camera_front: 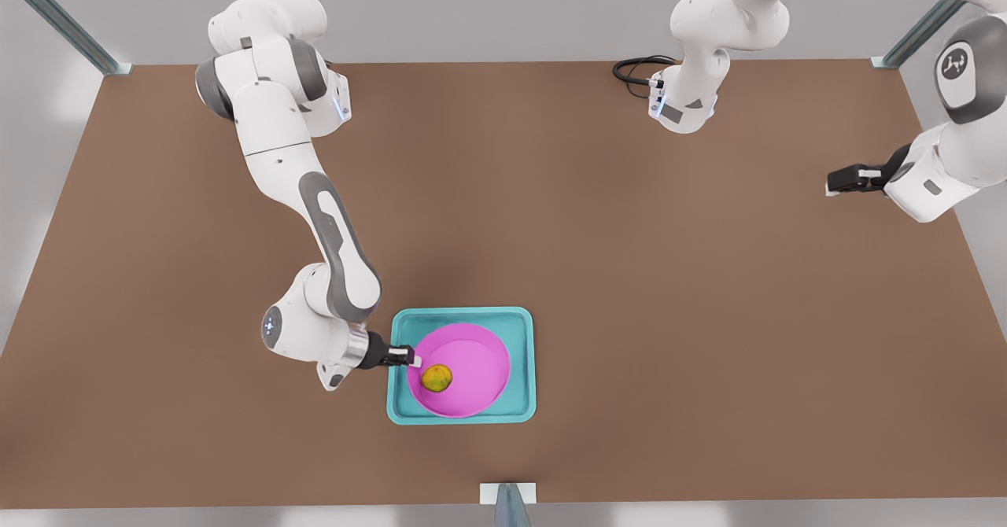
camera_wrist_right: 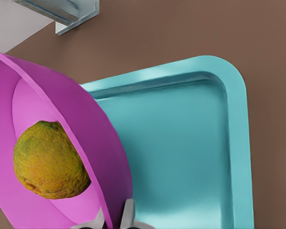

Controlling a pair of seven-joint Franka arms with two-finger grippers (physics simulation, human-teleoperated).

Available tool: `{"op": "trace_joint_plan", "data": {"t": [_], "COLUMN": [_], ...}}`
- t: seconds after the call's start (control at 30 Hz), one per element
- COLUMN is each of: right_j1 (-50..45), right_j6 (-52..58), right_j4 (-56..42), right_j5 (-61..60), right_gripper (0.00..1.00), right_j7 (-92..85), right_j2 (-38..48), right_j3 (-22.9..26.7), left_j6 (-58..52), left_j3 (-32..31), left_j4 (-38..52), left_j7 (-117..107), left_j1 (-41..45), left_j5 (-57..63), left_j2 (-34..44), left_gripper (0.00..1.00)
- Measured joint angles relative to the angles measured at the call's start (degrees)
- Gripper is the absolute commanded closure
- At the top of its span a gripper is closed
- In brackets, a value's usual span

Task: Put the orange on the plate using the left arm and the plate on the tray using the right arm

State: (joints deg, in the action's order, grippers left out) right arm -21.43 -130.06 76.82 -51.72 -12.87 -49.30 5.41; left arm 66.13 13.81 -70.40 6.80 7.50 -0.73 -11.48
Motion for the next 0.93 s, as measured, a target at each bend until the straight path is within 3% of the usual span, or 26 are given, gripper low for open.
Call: {"op": "trace_joint_plan", "data": {"t": [0.27,0.3,0.47,0.53,0.63,0.77,0.93], "right_j1": [-0.1,0.0,0.0,1.8,10.3,12.8,12.7], "right_j6": [-0.7,-0.4,0.8,2.1,11.9,28.3,40.8], "right_j4": [0.5,0.6,2.8,8.7,10.3,8.4,8.6], "right_j5": [-0.9,-1.0,-1.4,-0.9,19.0,44.0,54.0], "right_gripper": [0.75,0.00,0.00,0.00,0.00,0.00,0.00], "right_j7": [1.4,1.6,2.6,2.9,3.4,3.7,4.0], "right_j2": [1.3,1.6,4.3,10.6,23.7,42.4,47.3], "right_j3": [-1.7,-2.0,-2.3,-2.3,-1.7,-1.8,-2.0], "left_j6": [-1.2,-1.4,-2.1,-2.4,-3.9,-5.0,-4.8], "left_j3": [0.9,0.9,0.8,0.8,0.8,0.8,0.6], "left_j4": [0.9,1.1,1.4,1.2,1.3,1.1,1.1], "left_j7": [0.1,0.1,0.1,0.1,0.0,0.0,0.1], "left_j1": [-0.4,-0.3,-0.3,-0.3,-0.3,-0.3,-0.1], "left_j5": [-0.8,-0.9,-2.0,-2.2,-2.6,-2.5,-2.9], "left_j2": [-0.4,-0.3,-0.8,-1.2,-2.0,-1.9,-2.4], "left_gripper": [0.00,0.00,0.00,0.00,0.00,0.00,0.00]}}
